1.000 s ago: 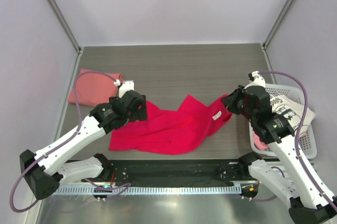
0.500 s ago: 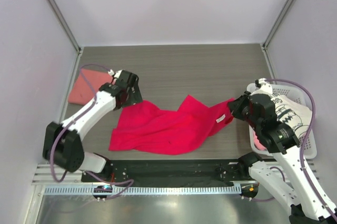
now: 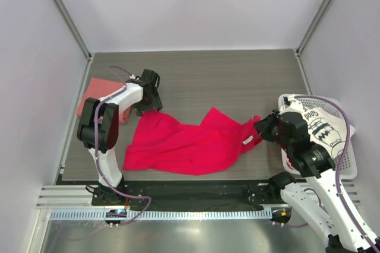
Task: Fold and stack the t-shirts
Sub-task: Flatten the tshirt out
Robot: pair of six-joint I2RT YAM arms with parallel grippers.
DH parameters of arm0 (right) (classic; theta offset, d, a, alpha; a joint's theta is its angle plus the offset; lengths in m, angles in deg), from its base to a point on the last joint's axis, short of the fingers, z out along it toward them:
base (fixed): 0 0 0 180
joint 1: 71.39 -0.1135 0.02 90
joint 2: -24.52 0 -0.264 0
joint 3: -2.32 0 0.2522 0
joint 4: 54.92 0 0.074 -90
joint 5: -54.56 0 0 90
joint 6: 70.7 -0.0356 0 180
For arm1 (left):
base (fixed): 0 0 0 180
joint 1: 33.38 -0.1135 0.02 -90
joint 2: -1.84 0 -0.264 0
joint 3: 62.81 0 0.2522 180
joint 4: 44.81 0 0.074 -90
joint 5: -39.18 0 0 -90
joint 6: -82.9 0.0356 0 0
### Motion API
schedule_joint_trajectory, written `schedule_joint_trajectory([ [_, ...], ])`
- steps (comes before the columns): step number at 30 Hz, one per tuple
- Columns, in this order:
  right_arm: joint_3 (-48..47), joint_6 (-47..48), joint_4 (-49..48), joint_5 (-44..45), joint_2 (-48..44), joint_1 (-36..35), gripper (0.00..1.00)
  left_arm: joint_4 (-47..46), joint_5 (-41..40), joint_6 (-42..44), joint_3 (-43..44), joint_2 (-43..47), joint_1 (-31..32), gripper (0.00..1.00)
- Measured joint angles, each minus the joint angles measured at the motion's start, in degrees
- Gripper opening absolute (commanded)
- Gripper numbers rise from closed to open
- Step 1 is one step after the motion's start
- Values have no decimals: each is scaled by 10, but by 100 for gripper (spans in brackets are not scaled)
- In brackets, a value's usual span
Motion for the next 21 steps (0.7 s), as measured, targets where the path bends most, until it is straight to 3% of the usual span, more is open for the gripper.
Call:
schedule_joint_trajectory([
  [9,9,0,0,-13,-7,0,1,-13,5,6,20,-40,-13,61],
  [11,10,-2,1,-12,-7,0,2,-19,7,6,18,-40,-20,48],
  [12,10,-6,4,-9,-7,0,5,-21,7,7,15,-39,-23,31],
  [13,10,-9,9,-4,-7,0,10,-24,7,8,11,-36,-28,21],
  [14,10,-14,17,2,-7,0,25,-29,7,8,7,-34,-31,13],
  [15,10,-19,24,6,-7,0,32,-31,9,10,4,-31,-35,0],
  [17,10,-28,38,11,-11,0,41,-40,14,11,-5,-24,-40,0],
  [19,10,-38,48,10,-26,0,56,-45,16,11,-15,-16,-41,0],
  [20,10,-40,51,9,-33,0,68,-47,16,11,-23,-7,-41,0],
  [21,9,-44,54,9,-37,0,72,-45,16,10,-34,5,-41,0],
])
